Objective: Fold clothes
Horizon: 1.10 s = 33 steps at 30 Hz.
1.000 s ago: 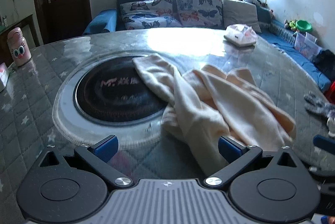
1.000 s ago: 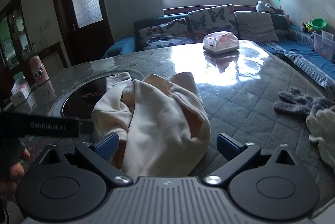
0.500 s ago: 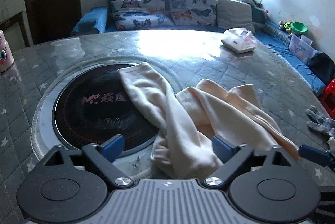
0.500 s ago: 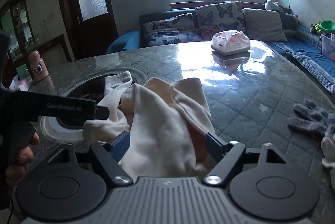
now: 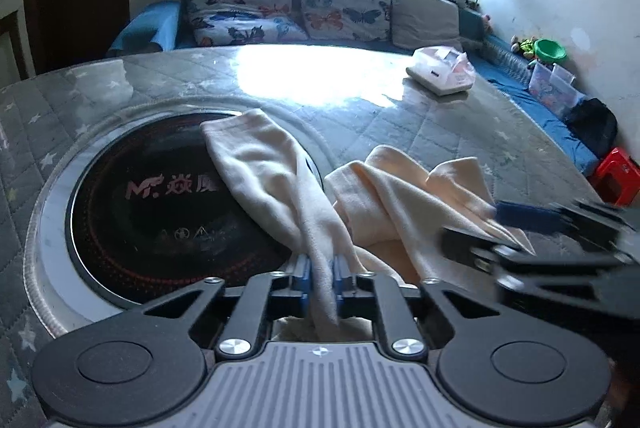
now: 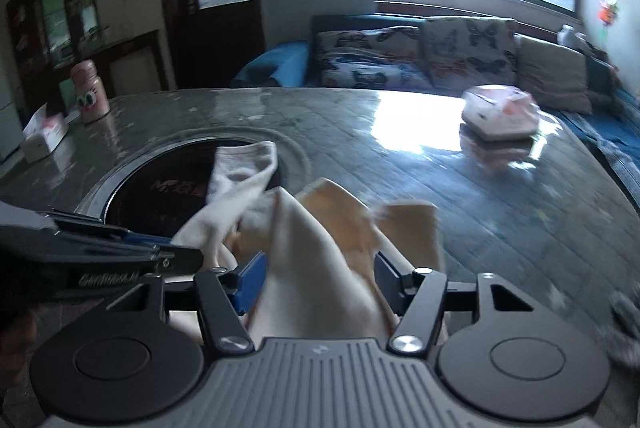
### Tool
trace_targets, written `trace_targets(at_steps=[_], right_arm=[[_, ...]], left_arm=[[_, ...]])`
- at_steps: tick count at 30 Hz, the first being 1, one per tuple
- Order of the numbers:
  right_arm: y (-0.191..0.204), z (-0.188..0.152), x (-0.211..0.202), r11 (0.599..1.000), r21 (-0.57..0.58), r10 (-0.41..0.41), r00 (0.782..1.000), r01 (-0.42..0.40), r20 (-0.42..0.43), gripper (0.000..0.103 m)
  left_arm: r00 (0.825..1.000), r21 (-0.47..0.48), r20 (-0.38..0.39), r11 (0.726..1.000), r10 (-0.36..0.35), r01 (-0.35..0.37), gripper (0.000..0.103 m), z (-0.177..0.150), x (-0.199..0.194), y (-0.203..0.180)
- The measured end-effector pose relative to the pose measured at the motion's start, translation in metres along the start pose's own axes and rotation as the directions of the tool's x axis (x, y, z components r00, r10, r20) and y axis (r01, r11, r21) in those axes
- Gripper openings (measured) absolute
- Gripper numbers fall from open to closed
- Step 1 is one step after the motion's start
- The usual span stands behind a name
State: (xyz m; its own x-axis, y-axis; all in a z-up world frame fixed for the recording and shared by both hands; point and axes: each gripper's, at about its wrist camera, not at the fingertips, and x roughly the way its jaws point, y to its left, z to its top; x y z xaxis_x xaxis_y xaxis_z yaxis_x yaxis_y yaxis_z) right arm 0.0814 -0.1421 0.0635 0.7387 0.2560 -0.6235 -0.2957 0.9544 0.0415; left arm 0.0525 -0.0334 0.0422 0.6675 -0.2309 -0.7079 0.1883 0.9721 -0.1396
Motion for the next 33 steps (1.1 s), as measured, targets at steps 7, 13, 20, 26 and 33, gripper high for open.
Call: trace_targets(at_steps=[7,13,20,26,33], right_arm=[[0.011,0.011,0.042,0.998,-0.054,0.018,0.998,-0.021,-0.052,0.043],[0.015,0.009,0.039,0.997,-0.080,0.001,1.000,-0.004,-0.028,0.008],[0.001,0.009,-0.008,0.993,-0.080,-0.082,0.993,0.089,0.081,0.007],[-0.031,-0.001,-0.067,0.977,0.010,-0.214,0.963,0.215,0.164,0.007],[-0.067,-0.036,-0.111,0.930,0.094,-0.365,0.922,0.356,0.128,0.007]], left_arm=[[0.999,-0.030,0.030,0.999,0.030,-0.029,0.002,-0.009,-0.021,0.016],[0.996,-0.062,0.040,0.995,0.077,-0.074,0.001,-0.020,-0.041,0.037],[0.998,-0.025,0.059,0.999,0.036,-0.035,0.025,-0.010,-0.043,0.025],[0.998,0.030,0.062,0.999,0.017,-0.019,0.052,0.008,-0.019,0.002],[1.000,0.022,-0.005,0.999,0.030,-0.030,0.017,0.010,0.017,0.005]])
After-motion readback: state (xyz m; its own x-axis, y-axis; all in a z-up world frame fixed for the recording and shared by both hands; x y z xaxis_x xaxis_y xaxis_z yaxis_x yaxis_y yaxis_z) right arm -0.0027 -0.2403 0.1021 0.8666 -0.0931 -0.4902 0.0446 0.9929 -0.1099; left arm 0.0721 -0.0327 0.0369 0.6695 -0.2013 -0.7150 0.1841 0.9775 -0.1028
